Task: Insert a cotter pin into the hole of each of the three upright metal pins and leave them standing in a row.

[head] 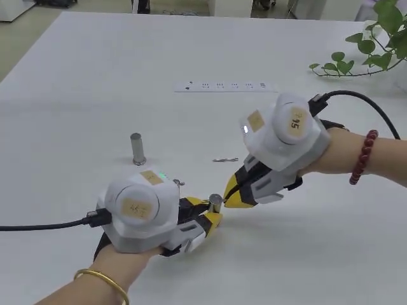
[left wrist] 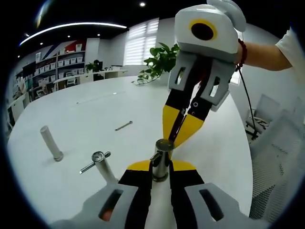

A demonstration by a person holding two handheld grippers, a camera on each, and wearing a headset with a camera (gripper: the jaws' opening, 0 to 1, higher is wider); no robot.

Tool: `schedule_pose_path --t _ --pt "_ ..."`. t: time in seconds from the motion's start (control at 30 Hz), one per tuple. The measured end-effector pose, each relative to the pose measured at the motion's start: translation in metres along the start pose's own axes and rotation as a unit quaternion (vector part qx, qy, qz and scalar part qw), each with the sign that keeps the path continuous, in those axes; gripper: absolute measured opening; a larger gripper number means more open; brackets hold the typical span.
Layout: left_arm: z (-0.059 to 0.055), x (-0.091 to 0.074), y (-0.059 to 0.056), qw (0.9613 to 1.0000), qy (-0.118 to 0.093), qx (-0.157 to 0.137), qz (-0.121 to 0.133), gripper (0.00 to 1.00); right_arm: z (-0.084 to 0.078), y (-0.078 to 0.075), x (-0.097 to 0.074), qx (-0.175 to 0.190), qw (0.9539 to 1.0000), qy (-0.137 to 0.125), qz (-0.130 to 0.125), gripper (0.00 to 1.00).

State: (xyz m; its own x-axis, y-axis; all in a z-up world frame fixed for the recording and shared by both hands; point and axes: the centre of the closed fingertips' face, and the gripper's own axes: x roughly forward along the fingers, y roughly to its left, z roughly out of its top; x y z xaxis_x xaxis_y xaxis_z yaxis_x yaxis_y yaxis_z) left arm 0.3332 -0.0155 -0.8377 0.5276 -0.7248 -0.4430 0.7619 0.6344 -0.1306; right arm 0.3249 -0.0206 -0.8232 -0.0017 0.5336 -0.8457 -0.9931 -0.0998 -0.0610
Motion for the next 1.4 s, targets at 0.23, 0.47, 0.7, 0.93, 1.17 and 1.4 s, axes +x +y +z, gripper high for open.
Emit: schedule_pose_path --t 0.23,0.47,0.7,0.93,1.17,1.4 --pt "0.000 0.000 0.001 1.0000 -0.001 -0.006 0.000 0.12 0.004 0.002 -0.003 0.018 0.9997 -0.018 -0.003 0.11" --pt "-0.001 0.000 0.000 0.9999 -0.002 -0.011 0.001 0.12 -0.002 0.001 -0.010 0.024 0.9996 -0.013 -0.009 0.11" --pt "-0.004 0.001 0.000 0.9999 0.003 -0.014 0.000 0.12 -0.006 0.001 -0.010 -0.004 0.9999 -0.002 -0.011 0.05" --pt "-0.006 0.002 0.000 0.9999 0.006 -0.015 -0.001 0.12 -0.001 0.001 -0.007 -0.001 0.9999 -0.004 -0.011 0.05" --pt "-0.006 0.002 -0.001 0.9999 0.005 -0.014 -0.001 0.12 -0.001 0.002 -0.006 0.000 0.9999 -0.004 -0.010 0.05" --pt "-0.006 0.002 -0.001 0.9999 0.009 -0.011 -0.002 0.12 -0.001 0.003 -0.003 0.012 0.9999 -0.006 -0.010 0.06"
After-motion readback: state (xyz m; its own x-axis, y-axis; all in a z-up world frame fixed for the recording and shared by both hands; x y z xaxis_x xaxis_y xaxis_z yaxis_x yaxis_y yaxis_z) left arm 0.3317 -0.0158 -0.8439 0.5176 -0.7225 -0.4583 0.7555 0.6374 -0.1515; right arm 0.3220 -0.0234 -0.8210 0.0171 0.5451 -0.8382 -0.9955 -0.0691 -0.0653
